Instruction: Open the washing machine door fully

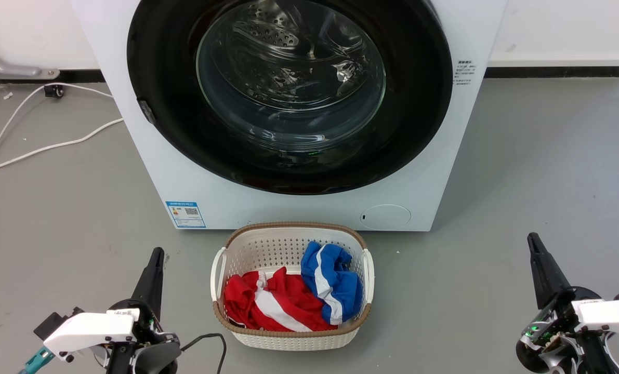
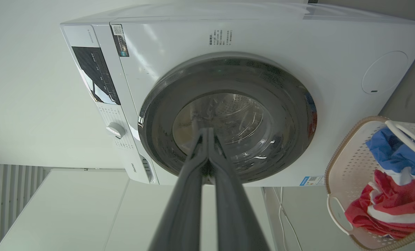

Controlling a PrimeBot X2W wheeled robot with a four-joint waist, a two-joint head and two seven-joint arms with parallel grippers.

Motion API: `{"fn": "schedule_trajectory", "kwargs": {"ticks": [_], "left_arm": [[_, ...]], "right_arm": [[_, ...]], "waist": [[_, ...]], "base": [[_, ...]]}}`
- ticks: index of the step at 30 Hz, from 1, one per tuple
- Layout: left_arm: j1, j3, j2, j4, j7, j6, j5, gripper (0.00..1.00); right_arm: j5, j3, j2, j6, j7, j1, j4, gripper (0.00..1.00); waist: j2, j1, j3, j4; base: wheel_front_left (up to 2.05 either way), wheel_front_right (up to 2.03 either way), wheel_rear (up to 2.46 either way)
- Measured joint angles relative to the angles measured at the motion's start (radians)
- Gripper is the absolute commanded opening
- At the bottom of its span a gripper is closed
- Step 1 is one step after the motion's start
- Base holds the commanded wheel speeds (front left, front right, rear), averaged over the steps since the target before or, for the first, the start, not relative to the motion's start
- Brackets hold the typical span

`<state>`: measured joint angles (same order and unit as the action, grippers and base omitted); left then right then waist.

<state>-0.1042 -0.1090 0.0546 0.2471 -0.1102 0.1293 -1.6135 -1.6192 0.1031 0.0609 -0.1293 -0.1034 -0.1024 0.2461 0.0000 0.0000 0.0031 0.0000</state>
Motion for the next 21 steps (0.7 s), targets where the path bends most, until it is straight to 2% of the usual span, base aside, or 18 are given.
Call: {"fn": "schedule_trajectory", "kwargs": {"ticks": [21], "left_arm": [[0.000,-0.001,-0.001,0.000,0.000,0.000,0.000,0.00]], "right_arm": [[0.001,0.003,-0.002,0.000,-0.003,0.000,0.000,0.00]], "waist": [[0.0000,0.0000,0.000,0.000]], "base": [[0.00,0.00,0.00]]}}
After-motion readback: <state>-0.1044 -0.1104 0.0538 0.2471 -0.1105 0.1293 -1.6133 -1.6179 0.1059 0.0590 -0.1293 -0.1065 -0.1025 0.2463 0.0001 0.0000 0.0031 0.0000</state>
